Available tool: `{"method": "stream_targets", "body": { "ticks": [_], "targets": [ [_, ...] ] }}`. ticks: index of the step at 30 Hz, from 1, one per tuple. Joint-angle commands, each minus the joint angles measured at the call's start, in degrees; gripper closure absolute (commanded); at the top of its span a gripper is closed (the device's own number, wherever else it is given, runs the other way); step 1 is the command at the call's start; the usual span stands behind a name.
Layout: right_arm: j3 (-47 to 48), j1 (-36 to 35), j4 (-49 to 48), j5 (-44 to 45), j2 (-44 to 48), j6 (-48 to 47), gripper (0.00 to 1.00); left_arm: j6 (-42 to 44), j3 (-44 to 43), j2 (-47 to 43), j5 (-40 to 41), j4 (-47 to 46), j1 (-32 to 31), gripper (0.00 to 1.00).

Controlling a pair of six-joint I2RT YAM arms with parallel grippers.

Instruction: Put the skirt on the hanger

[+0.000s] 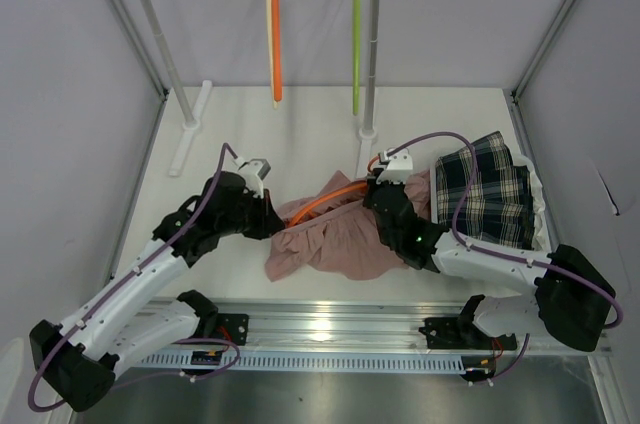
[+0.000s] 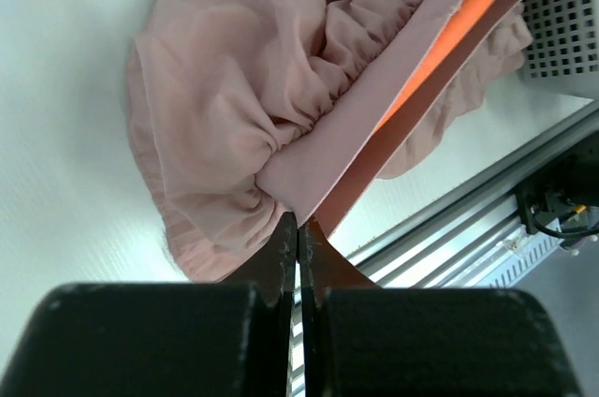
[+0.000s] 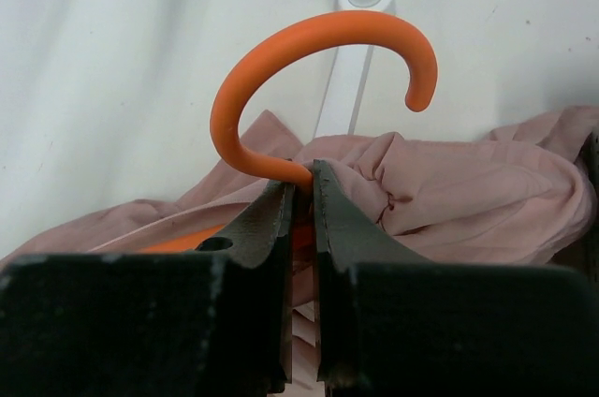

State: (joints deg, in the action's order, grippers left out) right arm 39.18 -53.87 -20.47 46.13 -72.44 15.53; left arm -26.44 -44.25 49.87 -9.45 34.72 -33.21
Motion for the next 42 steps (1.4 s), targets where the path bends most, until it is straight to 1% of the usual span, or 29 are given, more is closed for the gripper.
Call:
{"method": "stream_targets", "body": {
  "ticks": [1, 3, 6, 11, 16, 20, 27, 36, 39, 42],
  "targets": [
    [1.1, 0.7, -1.6, 7.7, -0.3, -1.6, 1.00, 2.3, -3.4, -0.8, -2.2, 3.1, 0.7, 1.00],
    [2.1, 1.0, -0.5, 7.7, -0.5, -1.4, 1.00, 2.4, -3.4, -1.2, -2.1, 3.6, 0.6, 1.00],
    [2.1, -0.4, -2.3, 8.4, -0.3, -3.8, 1.00, 2.3, -4.1, -2.1, -2.2, 3.5, 0.6, 1.00],
    [2.8, -5.3, -6.2, 11.3, -1.3, -8.8, 1.00, 1.6, -8.8, -1.2, -2.9, 3.3, 0.5, 1.00],
    [6.3, -8.1, -4.2, 11.4, -2.7, -9.6, 1.00, 1.3, -13.6, 2.0, -3.1, 2.2, -1.1, 1.00],
    [9.8, -10.0, -1.5, 10.7, -3.4, -8.8, 1.00, 1.1, -15.3, 4.0, -1.8, 1.6, -3.1, 1.00],
    [16.1, -12.3, 5.1, 7.9, -3.9, -6.7, 1.00, 0.7, -16.5, 5.2, -1.4, 0.3, -4.4, 1.00],
    [17.8, -14.3, 8.9, 6.0, -8.4, -4.4, 1.00, 1.2, -20.6, 5.9, -0.8, 2.3, -4.9, 1.00],
    [18.4, -14.2, 9.7, 5.6, -11.5, -4.1, 1.00, 1.4, -21.1, 5.8, -0.6, 2.8, -5.2, 1.00],
    [20.1, -14.6, 10.9, 2.6, -10.8, -1.7, 1.00, 2.0, -19.4, 5.9, -0.2, 3.0, -5.4, 1.00]
  ]
}}
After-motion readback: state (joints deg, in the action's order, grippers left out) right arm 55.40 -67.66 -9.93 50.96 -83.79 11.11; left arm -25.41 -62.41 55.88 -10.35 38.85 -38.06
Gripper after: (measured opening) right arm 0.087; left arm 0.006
